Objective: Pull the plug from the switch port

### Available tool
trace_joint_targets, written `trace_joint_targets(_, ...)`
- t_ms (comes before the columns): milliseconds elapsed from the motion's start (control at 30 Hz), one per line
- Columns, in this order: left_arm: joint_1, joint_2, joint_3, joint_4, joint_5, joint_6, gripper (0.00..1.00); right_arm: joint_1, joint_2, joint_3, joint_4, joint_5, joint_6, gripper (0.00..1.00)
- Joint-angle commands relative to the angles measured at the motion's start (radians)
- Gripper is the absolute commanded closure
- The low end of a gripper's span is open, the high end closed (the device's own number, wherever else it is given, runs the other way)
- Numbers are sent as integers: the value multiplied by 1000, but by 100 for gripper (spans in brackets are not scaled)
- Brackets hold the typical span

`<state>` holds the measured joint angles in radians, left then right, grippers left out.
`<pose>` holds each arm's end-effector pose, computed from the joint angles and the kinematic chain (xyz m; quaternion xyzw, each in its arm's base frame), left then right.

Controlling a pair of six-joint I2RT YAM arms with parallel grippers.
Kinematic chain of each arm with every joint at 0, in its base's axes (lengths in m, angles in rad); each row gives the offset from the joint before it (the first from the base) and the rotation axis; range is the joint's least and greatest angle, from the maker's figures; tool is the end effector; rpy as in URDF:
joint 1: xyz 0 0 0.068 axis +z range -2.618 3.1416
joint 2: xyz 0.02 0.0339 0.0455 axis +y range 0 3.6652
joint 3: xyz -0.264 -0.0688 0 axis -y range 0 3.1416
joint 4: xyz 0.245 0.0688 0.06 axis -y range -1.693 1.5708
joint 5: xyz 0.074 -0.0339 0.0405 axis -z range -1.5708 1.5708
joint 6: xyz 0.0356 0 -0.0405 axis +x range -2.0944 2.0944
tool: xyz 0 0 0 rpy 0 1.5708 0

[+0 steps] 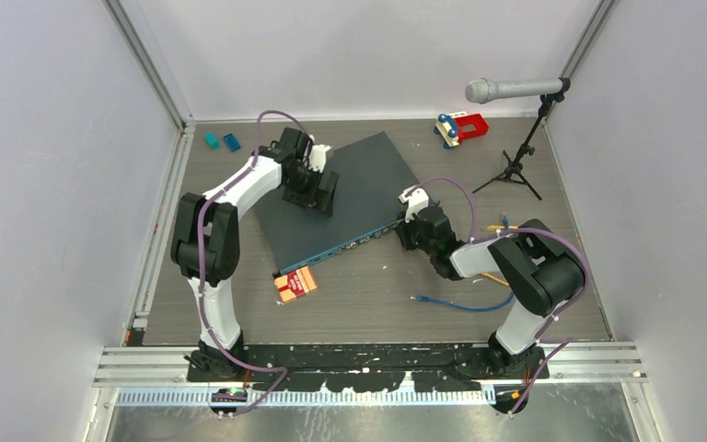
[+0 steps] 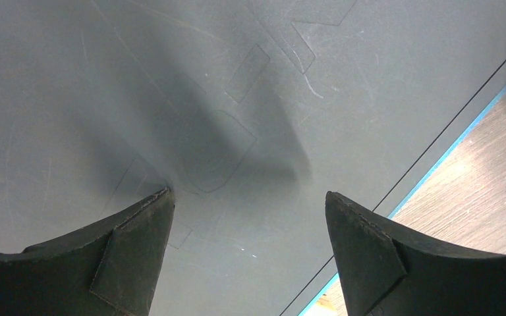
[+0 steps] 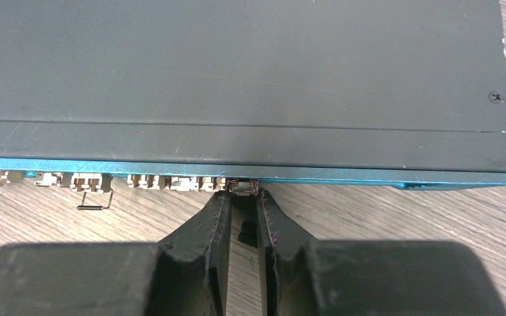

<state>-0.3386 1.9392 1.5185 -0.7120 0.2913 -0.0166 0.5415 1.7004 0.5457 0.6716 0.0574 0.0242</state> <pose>0.3824 -0.1455 0.2166 0.1859 0.9482 -0.1774 0.1866 0.2624 0.1555 0.1246 -0.2044 0.8307 0.1208 0.5035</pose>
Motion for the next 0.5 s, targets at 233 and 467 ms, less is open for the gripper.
trace_joint_targets(233,-195,-146,-154,166,-32,281,13,6,-79,-27,-35,-29,19,99)
trace_joint_targets(467,-282,-123,-170,288,-46,295,13,4,-75,-27,-33,-44,13,99)
